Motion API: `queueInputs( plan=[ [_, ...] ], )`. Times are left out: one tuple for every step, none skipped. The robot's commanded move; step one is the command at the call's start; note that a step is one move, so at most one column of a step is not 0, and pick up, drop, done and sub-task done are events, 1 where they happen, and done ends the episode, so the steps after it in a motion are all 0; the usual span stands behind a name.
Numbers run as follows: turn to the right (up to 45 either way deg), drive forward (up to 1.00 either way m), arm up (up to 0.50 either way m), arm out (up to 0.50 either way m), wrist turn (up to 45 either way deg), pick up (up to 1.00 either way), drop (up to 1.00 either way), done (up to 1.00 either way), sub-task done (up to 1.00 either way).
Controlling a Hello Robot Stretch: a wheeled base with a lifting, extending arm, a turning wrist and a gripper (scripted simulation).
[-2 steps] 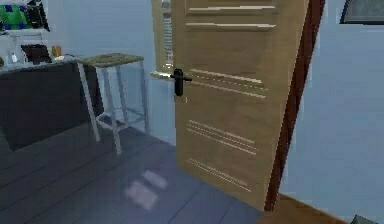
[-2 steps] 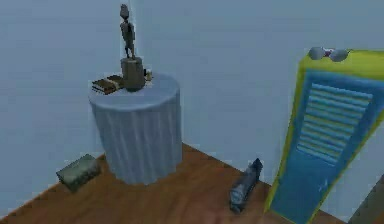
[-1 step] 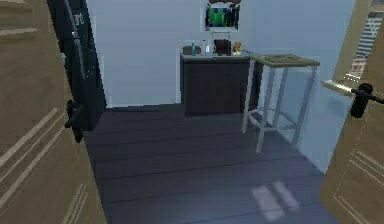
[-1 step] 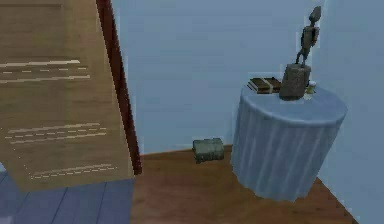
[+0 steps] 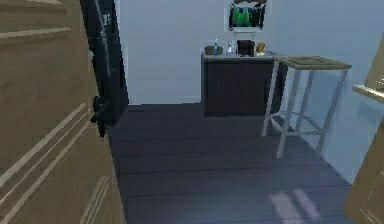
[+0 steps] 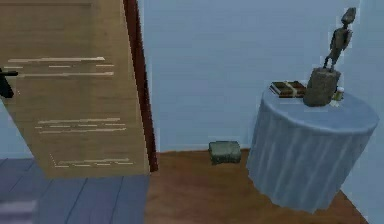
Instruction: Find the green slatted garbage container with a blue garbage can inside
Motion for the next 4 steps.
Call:
queueInputs(
  plan=[
    [0.0, 1.00, 0.00, 0.00, 0.0, 0.00, 0.00, 0.00, 0.00],
    [-9.0, 0.00, 0.00, 0.00, 0.0, 0.00, 0.00, 0.00, 0.00],
    [0.0, 0.35, 0.00, 0.00, 0.0, 0.00, 0.00, 0.00, 0.00],
    [-33.0, 0.00, 0.00, 0.00, 0.0, 0.00, 0.00, 0.00, 0.00]
  ],
)
